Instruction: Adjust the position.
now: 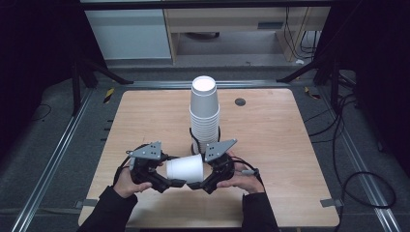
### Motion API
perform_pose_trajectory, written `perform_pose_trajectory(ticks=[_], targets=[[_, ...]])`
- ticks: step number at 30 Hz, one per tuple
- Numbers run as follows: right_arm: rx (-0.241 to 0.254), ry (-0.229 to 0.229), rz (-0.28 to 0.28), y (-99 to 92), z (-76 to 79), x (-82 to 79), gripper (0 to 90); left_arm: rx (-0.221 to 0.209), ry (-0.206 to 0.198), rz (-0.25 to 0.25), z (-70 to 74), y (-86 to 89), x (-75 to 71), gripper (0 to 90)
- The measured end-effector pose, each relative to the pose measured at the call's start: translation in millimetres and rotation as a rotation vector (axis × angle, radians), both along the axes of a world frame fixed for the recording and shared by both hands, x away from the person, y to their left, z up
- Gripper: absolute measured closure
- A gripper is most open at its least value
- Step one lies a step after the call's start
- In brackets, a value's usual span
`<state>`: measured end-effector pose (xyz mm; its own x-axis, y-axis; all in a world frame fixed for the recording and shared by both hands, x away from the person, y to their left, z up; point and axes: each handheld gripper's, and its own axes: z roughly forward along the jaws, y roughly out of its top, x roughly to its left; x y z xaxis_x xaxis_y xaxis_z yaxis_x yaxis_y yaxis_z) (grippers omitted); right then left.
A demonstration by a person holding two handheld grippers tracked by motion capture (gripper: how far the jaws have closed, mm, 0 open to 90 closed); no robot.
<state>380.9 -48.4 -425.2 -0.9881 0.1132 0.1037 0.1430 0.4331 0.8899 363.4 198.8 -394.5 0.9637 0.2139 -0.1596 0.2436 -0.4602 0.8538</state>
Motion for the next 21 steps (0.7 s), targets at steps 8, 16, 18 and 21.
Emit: perform_pose_trajectory(ticks=[8, 16, 18, 21], targets=[[-0.001, -0.005, -0.003, -1.2, 1.4, -0.4, 7.5, 0.003, -0.011, 0.01, 2.5, 0.3, -1.0, 18.9], [-0.027, -0.015, -0.018, -5.8, 3.9, 0.8, 7.5, -0.021, -0.027, 0.042, 10.4, 11.5, -1.0, 17.8], [-0.044, -0.023, -0.024, -7.5, 5.9, 2.1, 7.4, -0.015, -0.032, 0.047, 11.6, 14.1, -0.8, 17.4], [-0.071, -0.038, -0.035, -11.3, 11.1, 4.6, 7.5, -0.003, -0.034, 0.059, 12.0, 17.7, 0.5, 16.1]])
